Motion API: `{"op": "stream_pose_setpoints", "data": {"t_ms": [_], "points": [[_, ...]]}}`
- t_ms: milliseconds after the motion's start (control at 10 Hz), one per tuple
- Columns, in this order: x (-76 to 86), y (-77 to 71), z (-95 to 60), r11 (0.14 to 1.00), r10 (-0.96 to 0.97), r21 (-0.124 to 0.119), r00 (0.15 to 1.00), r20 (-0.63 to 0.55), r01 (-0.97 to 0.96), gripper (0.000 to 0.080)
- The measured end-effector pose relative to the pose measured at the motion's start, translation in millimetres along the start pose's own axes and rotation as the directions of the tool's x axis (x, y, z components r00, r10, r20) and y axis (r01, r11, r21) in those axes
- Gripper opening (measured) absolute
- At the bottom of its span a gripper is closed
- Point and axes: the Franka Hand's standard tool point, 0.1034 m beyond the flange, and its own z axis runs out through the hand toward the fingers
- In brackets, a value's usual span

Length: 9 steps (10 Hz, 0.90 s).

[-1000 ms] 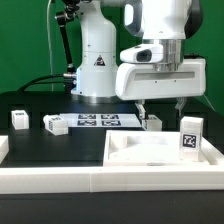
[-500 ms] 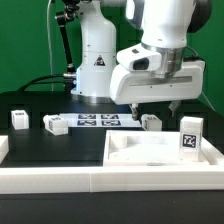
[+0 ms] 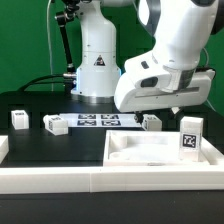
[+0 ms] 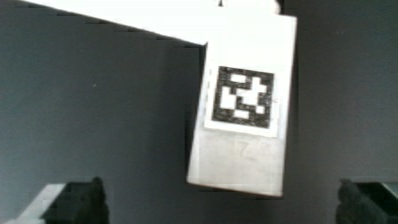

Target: Assemble square table

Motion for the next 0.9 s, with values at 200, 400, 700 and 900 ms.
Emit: {"op": "stream_pose_setpoints", "data": {"t_ms": [200, 400, 700, 900], "points": [[-5.4, -0.8, 3.7, 1.000, 0.001, 0.010, 0.991, 0.133, -0.002, 0.0649], [-5.6, 0.0, 7.3, 1.000, 0.002, 0.017, 0.971, 0.240, -0.006, 0.0649], [-6.4, 1.4, 13.3, 1.000, 0.005, 0.025, 0.922, 0.387, -0.016, 0.0649], [-5.3, 1.9, 15.2, 1.000, 0.006, 0.025, 0.925, 0.381, -0.017, 0.0649]]}}
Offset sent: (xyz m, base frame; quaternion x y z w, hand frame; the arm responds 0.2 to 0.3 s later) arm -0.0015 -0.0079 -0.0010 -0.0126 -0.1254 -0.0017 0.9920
